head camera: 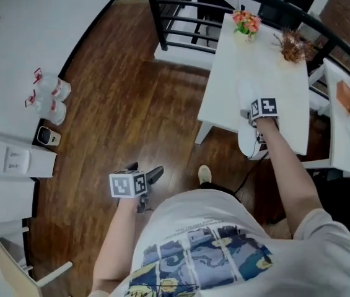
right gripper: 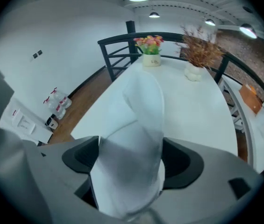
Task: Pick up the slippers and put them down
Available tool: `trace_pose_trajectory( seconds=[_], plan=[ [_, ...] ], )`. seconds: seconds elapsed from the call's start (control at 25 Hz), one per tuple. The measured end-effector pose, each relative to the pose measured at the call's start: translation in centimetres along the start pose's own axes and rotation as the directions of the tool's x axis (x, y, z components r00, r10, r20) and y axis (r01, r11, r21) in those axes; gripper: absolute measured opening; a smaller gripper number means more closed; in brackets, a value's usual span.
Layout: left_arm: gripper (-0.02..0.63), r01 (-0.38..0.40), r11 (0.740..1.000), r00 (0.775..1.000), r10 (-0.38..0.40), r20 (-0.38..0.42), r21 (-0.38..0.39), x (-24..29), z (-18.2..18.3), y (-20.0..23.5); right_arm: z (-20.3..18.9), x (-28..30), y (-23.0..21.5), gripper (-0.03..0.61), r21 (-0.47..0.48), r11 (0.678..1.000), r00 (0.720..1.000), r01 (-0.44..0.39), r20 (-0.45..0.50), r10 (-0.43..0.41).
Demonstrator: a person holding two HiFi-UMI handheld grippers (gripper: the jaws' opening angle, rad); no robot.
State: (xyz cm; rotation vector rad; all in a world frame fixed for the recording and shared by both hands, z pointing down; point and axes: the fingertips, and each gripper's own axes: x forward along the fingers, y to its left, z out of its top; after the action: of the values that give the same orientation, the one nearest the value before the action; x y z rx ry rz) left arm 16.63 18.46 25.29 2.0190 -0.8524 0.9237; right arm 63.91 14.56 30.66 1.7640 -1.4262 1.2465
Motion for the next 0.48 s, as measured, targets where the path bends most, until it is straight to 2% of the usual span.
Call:
trace_pose_trajectory(
  seconds=[0.12, 0.28, 0.4, 0.48],
  plan=[
    [0.451, -0.003, 1.0, 1.0, 0.004, 0.023, -0.029, -4.2, -2.8, 4.5, 0.4, -0.7, 10.6, 0.428, -0.095, 0.994, 0.998, -0.054, 0.012, 0.055],
    [0.451, -0.024, 0.992, 0.999, 0.029, 0.032, -0.122, -7.5, -9.0, 8.6, -0.3, 0.3, 22.0, 0.428, -0.23, 0.965, 0.992, -0.123, -0.02, 0.122],
    [0.451, -0.047, 0.983, 0.999, 0.049, 0.007, -0.177, -9.2, -12.7, 12.3, -2.1, 2.4, 30.4, 0.428, -0.307, 0.937, 0.985, -0.168, -0.078, 0.152],
    [0.451, -0.067, 0.97, 0.998, 0.067, -0.008, -0.235, -9.0, -14.5, 15.5, -4.0, 6.3, 35.9, 0.428, -0.356, 0.911, 0.975, -0.209, -0.144, 0.168]
  ],
)
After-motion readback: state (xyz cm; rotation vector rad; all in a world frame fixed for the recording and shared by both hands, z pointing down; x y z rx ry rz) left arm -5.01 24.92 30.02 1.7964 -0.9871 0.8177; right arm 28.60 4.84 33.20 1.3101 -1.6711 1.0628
